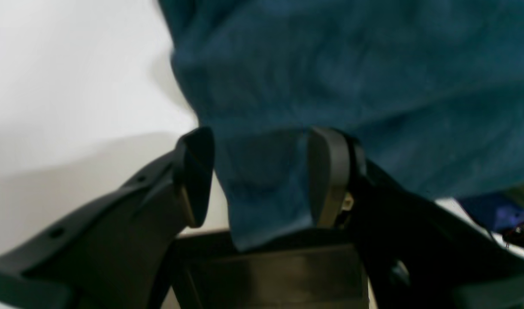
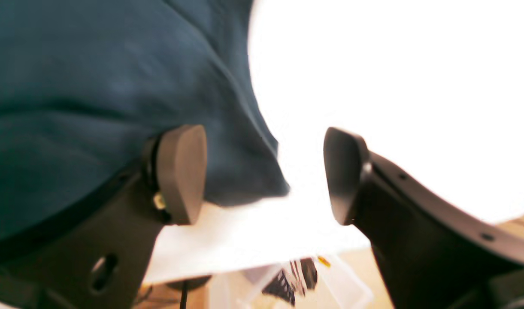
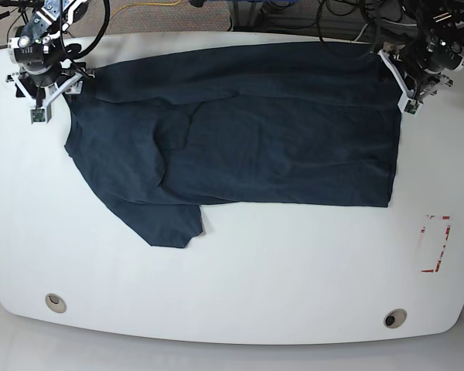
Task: Layout the t-shirt on the table in an organized manner, then fold the t-shirt properly
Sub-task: 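Release and move both grippers to the shirt corners beside the arms, then grasp the shirt edge corners with both grippers and pull it taut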
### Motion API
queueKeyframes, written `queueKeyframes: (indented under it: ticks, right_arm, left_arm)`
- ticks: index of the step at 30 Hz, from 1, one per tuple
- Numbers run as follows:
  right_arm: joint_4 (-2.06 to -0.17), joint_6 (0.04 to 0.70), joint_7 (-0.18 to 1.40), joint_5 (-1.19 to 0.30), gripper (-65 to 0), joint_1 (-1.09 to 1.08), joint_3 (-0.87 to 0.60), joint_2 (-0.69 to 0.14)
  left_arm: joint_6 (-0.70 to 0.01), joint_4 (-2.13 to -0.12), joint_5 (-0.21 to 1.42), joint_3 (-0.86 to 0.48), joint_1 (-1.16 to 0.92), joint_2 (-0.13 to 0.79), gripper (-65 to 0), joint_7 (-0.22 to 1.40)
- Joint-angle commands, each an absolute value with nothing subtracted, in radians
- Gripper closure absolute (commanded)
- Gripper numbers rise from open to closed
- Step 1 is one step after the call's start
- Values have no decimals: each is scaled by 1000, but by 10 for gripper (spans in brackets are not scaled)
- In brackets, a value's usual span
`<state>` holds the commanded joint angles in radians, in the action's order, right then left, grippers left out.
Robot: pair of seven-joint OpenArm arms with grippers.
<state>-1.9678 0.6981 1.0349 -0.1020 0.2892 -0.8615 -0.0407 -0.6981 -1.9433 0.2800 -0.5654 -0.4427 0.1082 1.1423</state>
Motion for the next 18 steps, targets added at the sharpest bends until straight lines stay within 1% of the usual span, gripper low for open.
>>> queueKeyframes:
  ticks: [5, 8, 10, 13, 18]
  right_arm:
    - [-1870, 698, 1030, -102, -400, 285, -894, -41]
    - [-1825, 698, 995, -102, -396, 283, -895, -42]
    - [-1804, 698, 975, -102, -376, 283, -895, -42]
    - [-1771, 698, 969, -102, -327, 283, -894, -42]
    - [-1742, 698, 964, -101, -219, 283, -894, -42]
  left_arm:
    - [-698, -1914, 277, -565, -441, 108, -319, 1121]
    - [-698, -1876, 262, -564, -437, 111, -319, 1089]
    - [-698, -1845, 231, -561, -433, 111, -319, 1078]
    - [-698, -1817, 200, -559, -407, 111, -319, 1076]
    - [-698, -1778, 147, -561, -392, 114, -319, 1072]
